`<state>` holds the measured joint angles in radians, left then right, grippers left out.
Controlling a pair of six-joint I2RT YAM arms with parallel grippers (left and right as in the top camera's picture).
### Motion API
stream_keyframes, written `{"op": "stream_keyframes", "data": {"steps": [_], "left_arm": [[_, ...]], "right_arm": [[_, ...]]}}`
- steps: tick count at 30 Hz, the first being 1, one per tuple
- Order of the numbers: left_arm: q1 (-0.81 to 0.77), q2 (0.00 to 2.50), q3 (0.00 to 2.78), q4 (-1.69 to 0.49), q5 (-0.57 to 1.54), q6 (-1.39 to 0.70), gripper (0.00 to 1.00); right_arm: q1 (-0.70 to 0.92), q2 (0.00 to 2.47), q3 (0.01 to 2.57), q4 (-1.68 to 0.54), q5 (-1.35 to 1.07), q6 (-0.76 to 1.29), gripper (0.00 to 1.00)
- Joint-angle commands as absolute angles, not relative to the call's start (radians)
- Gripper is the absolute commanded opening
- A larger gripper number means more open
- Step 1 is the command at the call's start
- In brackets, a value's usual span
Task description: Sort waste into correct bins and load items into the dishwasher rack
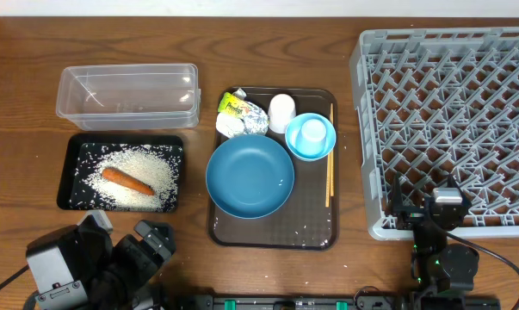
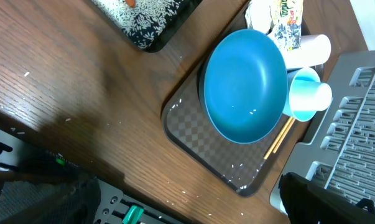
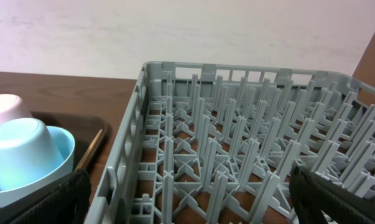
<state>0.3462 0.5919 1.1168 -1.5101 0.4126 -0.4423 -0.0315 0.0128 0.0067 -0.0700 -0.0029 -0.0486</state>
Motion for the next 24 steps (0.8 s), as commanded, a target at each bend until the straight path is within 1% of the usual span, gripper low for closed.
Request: {"op": "stream_keyframes", "data": {"steps": [1,5,8,13,15,17,22,24], "left_arm": [[0.349,0.590,1.104,-1.510,0.415,-0.443,0.94],[0.349,0.590,1.104,-1.511,0.406,-0.433,0.95],[0.337,0.579,1.104,-1.515,0.331,-0.393,0.95],[0.295,0.572,1.103,-1.560,0.323,-0.393,0.95],[0.249,0.572,1.103,-1.514,0.310,-0.389,0.95],[0.199,0.571,1.099,-1.463,0.309,-0.339,0.95],[0.041,0.546,1.043,-1.291,0.309,-0.087,0.95],[-0.009,0.519,0.994,-1.211,0.310,-0.033,0.95]], "right_arm": [[-0.014,0.007,0.005,-0.075,0.007,-0.061,0.99],[-0.014,0.007,0.006,-0.075,0.007,-0.061,0.99],[-0.014,0.007,0.005,-0.075,0.007,-0.061,0.99],[-0.014,0.007,0.006,-0.075,0.007,-0.061,0.99],[-0.014,0.007,0.005,-0.075,0.007,-0.061,0.99],[-0.014,0.007,0.006,-0.075,0.007,-0.061,0.99],[-0.014,0.007,0.005,-0.075,0.007,-0.061,0.99],[-0.014,0.007,0.005,-0.075,0.007,-0.061,0.99]]}}
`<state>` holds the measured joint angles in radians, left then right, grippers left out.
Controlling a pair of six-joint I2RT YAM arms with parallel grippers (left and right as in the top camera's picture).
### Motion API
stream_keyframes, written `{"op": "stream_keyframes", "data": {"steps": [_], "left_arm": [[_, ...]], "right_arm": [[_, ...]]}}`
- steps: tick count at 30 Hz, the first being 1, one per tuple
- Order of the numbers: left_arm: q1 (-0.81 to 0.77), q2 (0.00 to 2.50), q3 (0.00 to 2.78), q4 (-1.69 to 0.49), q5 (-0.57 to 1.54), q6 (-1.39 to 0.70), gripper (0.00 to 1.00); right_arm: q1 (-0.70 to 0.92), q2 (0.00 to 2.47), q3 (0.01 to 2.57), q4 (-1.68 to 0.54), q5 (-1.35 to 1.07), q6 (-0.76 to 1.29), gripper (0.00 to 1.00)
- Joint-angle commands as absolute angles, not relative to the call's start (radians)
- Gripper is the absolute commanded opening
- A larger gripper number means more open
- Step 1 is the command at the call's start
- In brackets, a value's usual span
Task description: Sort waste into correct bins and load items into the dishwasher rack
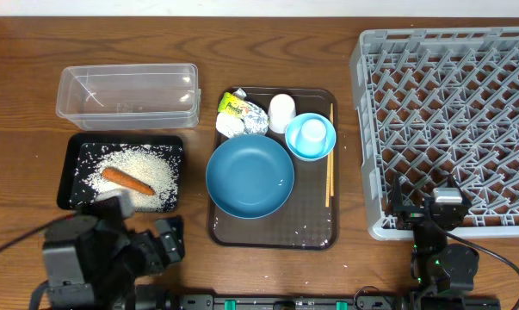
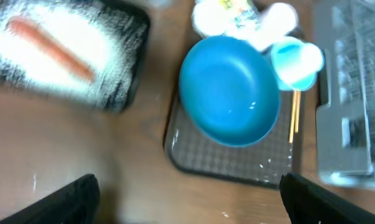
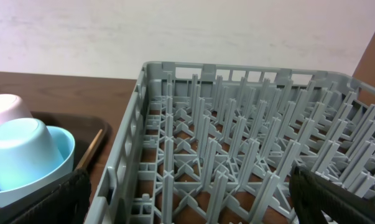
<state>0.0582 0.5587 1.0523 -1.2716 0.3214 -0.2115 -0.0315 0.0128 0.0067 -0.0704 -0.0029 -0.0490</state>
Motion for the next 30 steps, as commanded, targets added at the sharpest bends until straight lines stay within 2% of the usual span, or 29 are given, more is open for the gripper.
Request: {"op": "stream_keyframes", "data": {"steps": [1,9,17,30], "left_arm": [[-0.028,0.504,0.965,-1.166,0.310,-0.024,0.95],[-0.136,0.321,0.593,-0.717,0.313,-0.019,0.95],[-0.145,0.144,0.240,-0.353,0.307,-0.019,0.95],[-0.082,0.034,0.036,-0.103,0.153,-0.006,0.95]], "right_arm": [[-0.014,0.007,0.005,-0.075,0.007,-0.061,0.99],[-0.014,0.007,0.006,-0.075,0.007,-0.061,0.99],[-0.014,0.007,0.005,-0.075,0.007,-0.061,0.99],[-0.014,0.007,0.005,-0.075,0.007,-0.061,0.99]]}}
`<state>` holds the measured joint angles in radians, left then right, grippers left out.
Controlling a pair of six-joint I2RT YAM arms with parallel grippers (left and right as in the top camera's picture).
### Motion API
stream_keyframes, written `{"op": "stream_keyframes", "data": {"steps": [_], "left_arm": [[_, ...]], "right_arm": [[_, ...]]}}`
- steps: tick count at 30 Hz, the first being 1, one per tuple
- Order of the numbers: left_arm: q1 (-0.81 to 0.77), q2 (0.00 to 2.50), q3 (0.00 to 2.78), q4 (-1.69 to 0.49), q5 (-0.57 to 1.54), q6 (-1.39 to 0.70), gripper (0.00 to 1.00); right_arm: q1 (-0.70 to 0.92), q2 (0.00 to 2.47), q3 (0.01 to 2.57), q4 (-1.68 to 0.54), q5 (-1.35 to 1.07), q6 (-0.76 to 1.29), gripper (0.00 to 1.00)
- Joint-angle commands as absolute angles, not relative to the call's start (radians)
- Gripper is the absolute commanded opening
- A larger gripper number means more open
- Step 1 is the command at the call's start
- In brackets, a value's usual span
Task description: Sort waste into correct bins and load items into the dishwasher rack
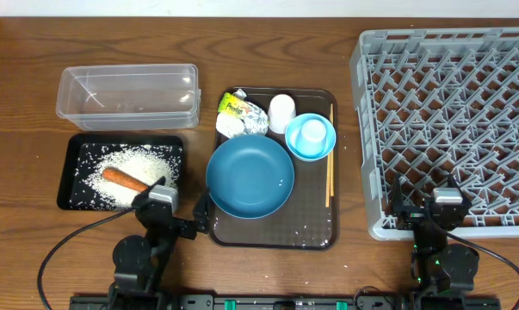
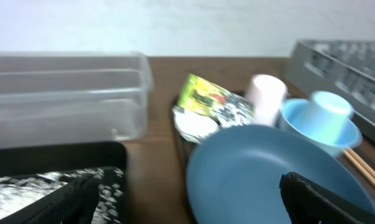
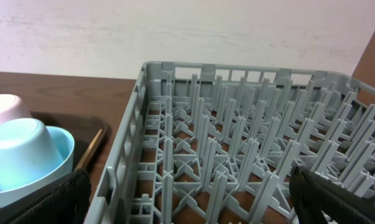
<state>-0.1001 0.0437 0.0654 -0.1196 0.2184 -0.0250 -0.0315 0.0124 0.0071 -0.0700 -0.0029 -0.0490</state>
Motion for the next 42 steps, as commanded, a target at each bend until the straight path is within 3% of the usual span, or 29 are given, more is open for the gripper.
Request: {"op": "stream_keyframes", "data": {"steps": [1,11,42], "left_arm": [[-0.076,0.033,0.029,-0.084,0.138,0.000,0.95],[-0.043,0.001,0.004,-0.019,0.137,0.141,0.95],[-0.001,0.004,0.004,-0.058,0.138,0.141,0.95]], "right_arm": [[-0.014,0.007,0.005,-0.075,0.007,-0.061,0.99],[-0.014,0.007,0.005,-0.075,0.007,-0.061,0.99],[-0.014,0.007,0.005,-0.075,0.007,-0.061,0.99]]}}
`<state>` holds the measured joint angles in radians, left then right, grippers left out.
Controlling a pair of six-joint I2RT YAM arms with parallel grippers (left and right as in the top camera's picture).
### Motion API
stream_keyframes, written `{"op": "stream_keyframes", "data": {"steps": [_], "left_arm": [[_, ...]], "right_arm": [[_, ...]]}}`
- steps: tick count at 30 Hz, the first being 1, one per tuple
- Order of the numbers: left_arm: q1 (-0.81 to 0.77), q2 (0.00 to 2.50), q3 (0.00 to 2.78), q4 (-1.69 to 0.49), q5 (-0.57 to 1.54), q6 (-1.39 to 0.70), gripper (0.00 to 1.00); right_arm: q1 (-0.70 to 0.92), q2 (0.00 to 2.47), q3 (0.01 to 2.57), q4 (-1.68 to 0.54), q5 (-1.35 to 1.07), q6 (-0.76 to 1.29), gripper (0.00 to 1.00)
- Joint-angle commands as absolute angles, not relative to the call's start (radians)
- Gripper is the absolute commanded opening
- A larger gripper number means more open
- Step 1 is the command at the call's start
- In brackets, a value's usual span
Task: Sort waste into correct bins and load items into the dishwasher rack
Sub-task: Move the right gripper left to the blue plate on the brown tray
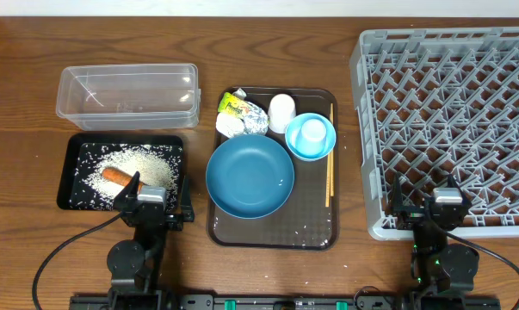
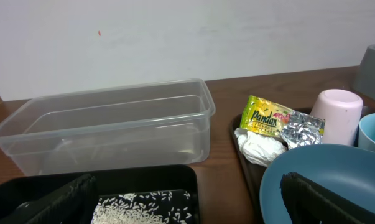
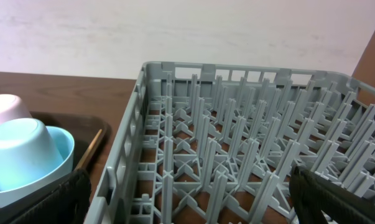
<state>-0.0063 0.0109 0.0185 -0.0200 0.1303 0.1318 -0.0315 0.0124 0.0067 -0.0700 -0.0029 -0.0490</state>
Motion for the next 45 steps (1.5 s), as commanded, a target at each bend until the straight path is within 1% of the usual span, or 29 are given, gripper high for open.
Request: {"op": "stream_keyframes", "data": {"steps": [1,17,19,21,24,25,26,31,33,35,37,41,45], "left_arm": [[-0.001,0.004,0.004,-0.058,0.138,0.141,0.95],[-0.001,0.004,0.004,-0.059,0.138,0.141,0.95],[-0.001,0.004,0.004,-0.059,0.138,0.141,0.96],[-0.001,0.004,0.004,-0.058,0.138,0.141,0.95],[-0.001,0.004,0.004,-0.059,0.138,0.141,0.95],[-0.001,0.004,0.004,-0.058,0.138,0.141,0.95],[-0.001,0.004,0.004,-0.059,0.138,0.141,0.95],[-0.001,0.004,0.004,-0.058,0.138,0.141,0.95],[-0.001,0.004,0.004,-0.058,0.138,0.141,0.95],[-0.001,0.004,0.004,-0.059,0.138,0.141,0.95],[-0.001,0.004,0.004,-0.058,0.138,0.141,0.95],[-0.001,0.004,0.004,-0.059,0.138,0.141,0.95],[-0.001,0.004,0.004,-0.059,0.138,0.141,0.95]], "right_arm": [[-0.014,0.007,0.005,-0.075,0.007,-0.061,0.99],[-0.014,0.007,0.005,-0.070,-0.012,-0.057,0.99],[-0.014,0.007,0.005,-0.049,-0.149,0.018,0.99],[-0.014,0.007,0.005,-0.012,-0.406,0.168,0.99],[-0.014,0.007,0.006,0.012,-0.902,0.506,0.99],[-0.014,0.007,0.006,0.012,-1.034,0.595,0.99],[-0.014,0.007,0.005,0.012,-1.114,0.649,0.99],[-0.014,0.007,0.005,0.027,-1.056,1.001,0.99],[-0.014,0.007,0.006,0.104,-1.018,1.078,0.99],[-0.014,0.007,0.006,0.249,-1.023,1.131,0.99],[-0.014,0.008,0.016,0.334,-1.017,1.184,0.99],[-0.014,0.039,0.091,0.309,-0.995,1.159,0.99],[-0.014,0.165,0.226,0.153,-1.007,1.018,0.99]]}}
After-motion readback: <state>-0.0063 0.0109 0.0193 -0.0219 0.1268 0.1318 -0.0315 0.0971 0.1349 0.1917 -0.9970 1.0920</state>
